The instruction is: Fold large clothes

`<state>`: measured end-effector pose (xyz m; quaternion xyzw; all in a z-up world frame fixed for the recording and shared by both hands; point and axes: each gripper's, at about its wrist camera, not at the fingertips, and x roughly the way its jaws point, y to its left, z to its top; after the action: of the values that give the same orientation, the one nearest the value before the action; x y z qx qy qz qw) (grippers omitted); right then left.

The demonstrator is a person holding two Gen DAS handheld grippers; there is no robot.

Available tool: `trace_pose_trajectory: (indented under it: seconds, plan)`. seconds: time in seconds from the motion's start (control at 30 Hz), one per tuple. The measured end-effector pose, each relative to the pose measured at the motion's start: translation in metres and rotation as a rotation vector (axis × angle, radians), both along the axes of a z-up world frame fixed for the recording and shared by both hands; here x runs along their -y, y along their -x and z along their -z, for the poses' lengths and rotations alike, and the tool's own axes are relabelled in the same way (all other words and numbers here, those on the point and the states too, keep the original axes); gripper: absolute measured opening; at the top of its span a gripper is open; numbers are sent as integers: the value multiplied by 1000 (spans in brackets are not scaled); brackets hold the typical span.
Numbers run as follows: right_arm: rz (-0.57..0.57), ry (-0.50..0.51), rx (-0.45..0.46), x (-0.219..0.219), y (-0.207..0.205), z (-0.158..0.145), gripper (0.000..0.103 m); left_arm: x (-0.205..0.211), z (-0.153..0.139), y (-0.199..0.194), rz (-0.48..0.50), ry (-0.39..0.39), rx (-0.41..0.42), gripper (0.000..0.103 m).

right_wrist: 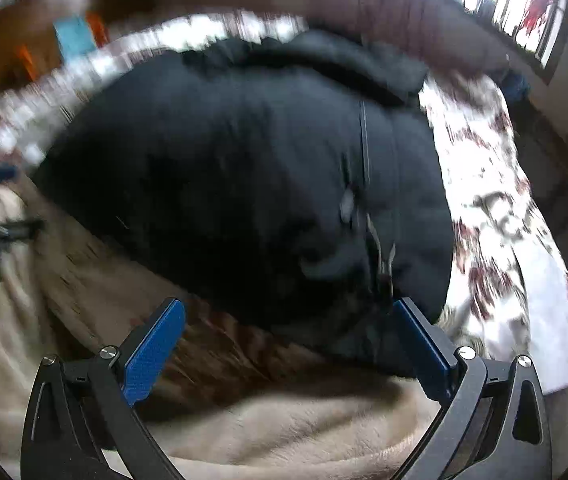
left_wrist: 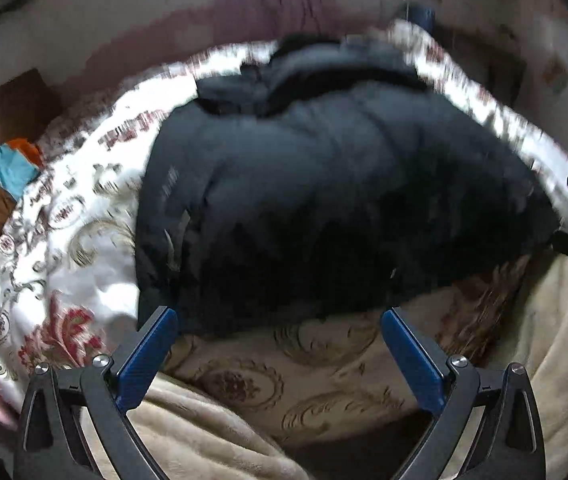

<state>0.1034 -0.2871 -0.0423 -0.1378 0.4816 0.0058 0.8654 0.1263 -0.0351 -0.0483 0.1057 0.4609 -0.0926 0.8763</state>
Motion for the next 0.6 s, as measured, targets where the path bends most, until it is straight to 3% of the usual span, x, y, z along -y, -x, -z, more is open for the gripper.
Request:
trace_pose_trajectory:
  seconds: [0.07,0.17,0.27,0.47,0.6]
  plan:
    - [12,77,-56,-4,-8,14,101,2,11,-4,-7,-11,-54,103]
    - [-21,176,-64,-17,-11,23,101,3,25,-7,-33,-24,-105,103]
    - [-85,187,-105,-31,-12,35,101,0,36,-11,-72,-43,-160,103]
    - [-92,333,-84,-47,-11,44,101,-20,47,-14,-166,91,-238,103]
    - [-112,499,-33,-64,-11,54,101,-30,48,-12,-211,133,-247,103]
